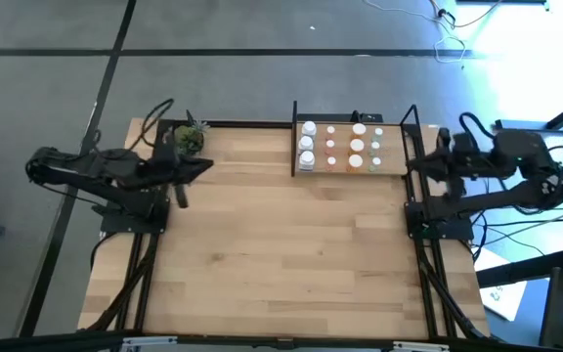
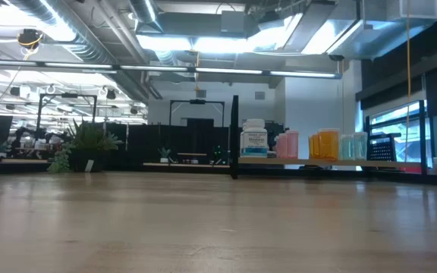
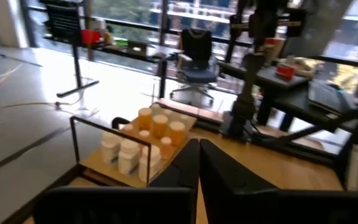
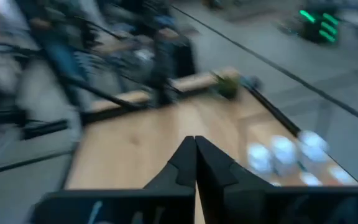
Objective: Pick and place medicine bottles onto shelf by color
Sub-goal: Return to Home Position
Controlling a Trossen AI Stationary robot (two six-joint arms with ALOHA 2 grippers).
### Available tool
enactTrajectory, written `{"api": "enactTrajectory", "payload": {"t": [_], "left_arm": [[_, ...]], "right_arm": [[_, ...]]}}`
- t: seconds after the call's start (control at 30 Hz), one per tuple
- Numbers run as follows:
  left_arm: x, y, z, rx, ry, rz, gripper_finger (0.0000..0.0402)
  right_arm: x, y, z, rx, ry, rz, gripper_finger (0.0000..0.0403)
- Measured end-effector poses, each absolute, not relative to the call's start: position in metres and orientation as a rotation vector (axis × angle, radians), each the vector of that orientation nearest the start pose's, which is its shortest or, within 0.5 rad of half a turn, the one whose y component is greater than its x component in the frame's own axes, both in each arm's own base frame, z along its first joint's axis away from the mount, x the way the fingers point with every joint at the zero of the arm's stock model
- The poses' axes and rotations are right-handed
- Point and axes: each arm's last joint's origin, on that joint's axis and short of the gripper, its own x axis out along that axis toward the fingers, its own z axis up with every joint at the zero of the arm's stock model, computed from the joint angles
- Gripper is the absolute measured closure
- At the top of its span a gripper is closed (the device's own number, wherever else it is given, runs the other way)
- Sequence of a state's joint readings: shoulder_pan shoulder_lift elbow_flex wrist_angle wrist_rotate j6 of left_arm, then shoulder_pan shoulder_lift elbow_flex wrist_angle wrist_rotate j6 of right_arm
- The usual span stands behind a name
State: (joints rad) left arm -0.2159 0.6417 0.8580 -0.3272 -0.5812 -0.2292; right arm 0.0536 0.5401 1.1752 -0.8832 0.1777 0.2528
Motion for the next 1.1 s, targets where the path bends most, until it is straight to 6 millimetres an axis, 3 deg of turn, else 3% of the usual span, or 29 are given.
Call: {"api": "enactTrajectory", "payload": {"t": [0.23, 0.57, 0.8, 1.1], "left_arm": [[0.098, -0.013, 0.362, -0.130, 0.079, 0.262, 0.0401], [0.081, -0.010, 0.329, -0.164, 0.018, 0.219, 0.0401], [0.070, -0.008, 0.301, -0.190, -0.111, 0.160, 0.0401], [0.055, -0.004, 0.274, -0.231, -0.211, 0.122, 0.0401]], "right_arm": [[0.040, 0.004, 0.377, 0.153, 0.039, 0.126, 0.0401], [0.043, 0.005, 0.319, 0.203, -0.097, 0.156, 0.0399], [0.032, 0.004, 0.300, 0.201, -0.214, 0.167, 0.0399], [0.044, 0.005, 0.286, 0.255, -0.201, 0.169, 0.0399]]}}
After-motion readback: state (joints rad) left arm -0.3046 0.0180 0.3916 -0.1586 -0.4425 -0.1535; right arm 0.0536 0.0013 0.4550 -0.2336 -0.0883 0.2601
